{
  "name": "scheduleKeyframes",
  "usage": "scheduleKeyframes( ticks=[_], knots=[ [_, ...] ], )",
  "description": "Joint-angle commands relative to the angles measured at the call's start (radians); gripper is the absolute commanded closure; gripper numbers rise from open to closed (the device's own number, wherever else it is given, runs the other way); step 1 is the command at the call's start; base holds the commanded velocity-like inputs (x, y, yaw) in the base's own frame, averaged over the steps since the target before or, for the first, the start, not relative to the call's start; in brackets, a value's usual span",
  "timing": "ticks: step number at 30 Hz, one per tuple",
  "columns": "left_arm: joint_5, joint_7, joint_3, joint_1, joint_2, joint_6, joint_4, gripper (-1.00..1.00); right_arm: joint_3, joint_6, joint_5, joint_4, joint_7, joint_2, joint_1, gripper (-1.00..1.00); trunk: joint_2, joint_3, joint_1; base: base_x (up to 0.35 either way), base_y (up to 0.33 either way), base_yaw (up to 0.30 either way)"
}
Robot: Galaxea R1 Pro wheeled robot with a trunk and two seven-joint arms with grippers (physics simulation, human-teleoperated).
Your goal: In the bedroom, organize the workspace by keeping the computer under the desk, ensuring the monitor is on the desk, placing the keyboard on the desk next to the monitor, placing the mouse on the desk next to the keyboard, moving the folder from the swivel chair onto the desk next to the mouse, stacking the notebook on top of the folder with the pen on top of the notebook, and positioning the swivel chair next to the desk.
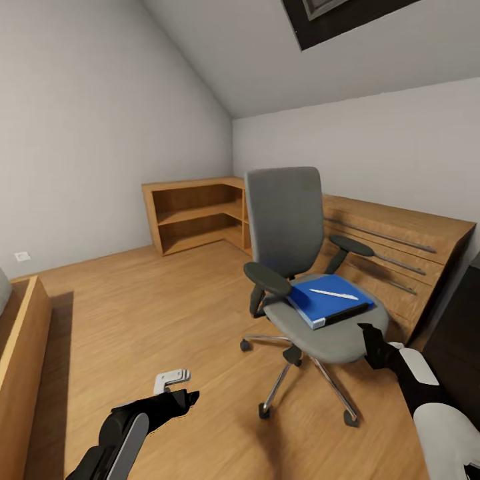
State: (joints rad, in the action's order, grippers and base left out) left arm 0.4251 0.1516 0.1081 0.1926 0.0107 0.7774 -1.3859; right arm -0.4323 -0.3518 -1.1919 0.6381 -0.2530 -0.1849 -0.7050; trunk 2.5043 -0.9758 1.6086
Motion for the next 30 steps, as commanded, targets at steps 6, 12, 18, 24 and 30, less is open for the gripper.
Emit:
scheduleKeyframes(
  ticks=[6, 12, 18, 24, 30],
  knots=[
    [0.011, 0.010, 0.001, 0.001, 0.000, 0.003, -0.001, -1.00, -0.003, -0.001, -0.021, 0.004, -0.005, 0.001, -0.001, -1.00, 0.000, -0.001, 0.000, 0.315, 0.000, 0.000],
    [0.012, 0.010, 0.001, 0.001, 0.000, 0.003, -0.001, -1.00, -0.002, -0.003, -0.022, 0.007, -0.006, 0.001, -0.001, -1.00, 0.000, -0.001, 0.000, 0.150, 0.000, 0.000],
    [0.012, 0.010, 0.001, 0.001, 0.000, 0.003, -0.001, -1.00, -0.001, -0.007, -0.022, 0.007, 0.013, -0.001, -0.001, -1.00, 0.000, -0.001, 0.000, -0.013, 0.000, 0.000],
    [0.012, 0.010, 0.001, 0.001, 0.000, 0.003, -0.001, -1.00, 0.000, -0.006, -0.022, 0.006, 0.020, 0.000, -0.001, -1.00, 0.000, -0.001, 0.000, -0.214, 0.000, 0.000],
    [0.012, 0.010, 0.001, 0.001, 0.000, 0.003, -0.001, -1.00, 0.000, -0.006, -0.021, 0.006, 0.023, 0.001, -0.001, -1.00, 0.000, -0.001, 0.000, -0.306, 0.000, 0.000]
  ],
)
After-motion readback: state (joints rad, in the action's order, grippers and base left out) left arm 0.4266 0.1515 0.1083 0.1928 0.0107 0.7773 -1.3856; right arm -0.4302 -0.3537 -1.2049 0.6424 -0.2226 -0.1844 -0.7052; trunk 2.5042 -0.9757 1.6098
